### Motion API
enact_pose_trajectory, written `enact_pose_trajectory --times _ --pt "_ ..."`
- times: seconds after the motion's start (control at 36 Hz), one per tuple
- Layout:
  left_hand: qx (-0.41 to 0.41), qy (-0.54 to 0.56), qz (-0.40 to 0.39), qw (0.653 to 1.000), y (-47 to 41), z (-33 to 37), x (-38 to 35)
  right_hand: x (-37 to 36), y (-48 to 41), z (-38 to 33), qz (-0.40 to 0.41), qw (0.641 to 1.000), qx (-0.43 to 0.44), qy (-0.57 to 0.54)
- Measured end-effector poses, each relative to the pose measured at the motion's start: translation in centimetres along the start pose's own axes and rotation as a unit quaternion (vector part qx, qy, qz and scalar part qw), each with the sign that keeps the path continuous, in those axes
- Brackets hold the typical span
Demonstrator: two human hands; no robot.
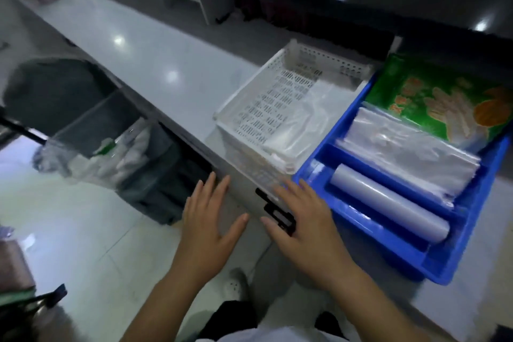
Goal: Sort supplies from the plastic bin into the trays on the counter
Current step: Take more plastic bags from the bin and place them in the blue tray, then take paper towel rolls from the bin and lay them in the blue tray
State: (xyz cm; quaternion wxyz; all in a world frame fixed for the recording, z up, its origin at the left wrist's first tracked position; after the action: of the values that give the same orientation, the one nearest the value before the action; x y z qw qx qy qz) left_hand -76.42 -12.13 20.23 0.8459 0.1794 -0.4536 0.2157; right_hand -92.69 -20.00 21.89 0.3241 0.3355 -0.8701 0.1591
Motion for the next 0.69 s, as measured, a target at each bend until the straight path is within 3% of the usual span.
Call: enact_pose_trajectory --times 0.08,0.19,0.39,0.69 --pt "0.042 -0.009 -0.026 0.999 0.2 -5.8 0.5 -5.6 -1.2 -2.5 -0.078 0.996 0.011 0.040" --pt "0.075 -0.004 -0.025 0.997 -0.4 -13.0 3.6 -11.4 -4.4 -6.4 -0.119 0.991 0.021 0.055" --pt "0.133 0.047 0.015 0.990 -1.2 -24.9 11.1 -19.4 -11.0 -14.6 -0.129 0.987 0.061 0.069" --pt "0.233 0.113 0.026 0.965 -1.8 -37.1 14.4 -27.7 -18.2 -20.7 -0.196 0.971 0.096 0.094"
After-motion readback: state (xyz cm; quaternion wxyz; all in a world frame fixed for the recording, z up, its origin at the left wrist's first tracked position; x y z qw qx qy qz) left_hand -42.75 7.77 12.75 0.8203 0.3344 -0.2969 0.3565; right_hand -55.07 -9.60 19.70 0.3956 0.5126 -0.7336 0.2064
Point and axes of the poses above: each hand's wrist, its own y-axis away from the middle knuckle, its own x-axis out of the back of the hand, z = x × y, the point moved 9 cm from there along -y, towards the middle knuckle, and after that the axes turned 9 degrees about x, right-handed, at the moved point
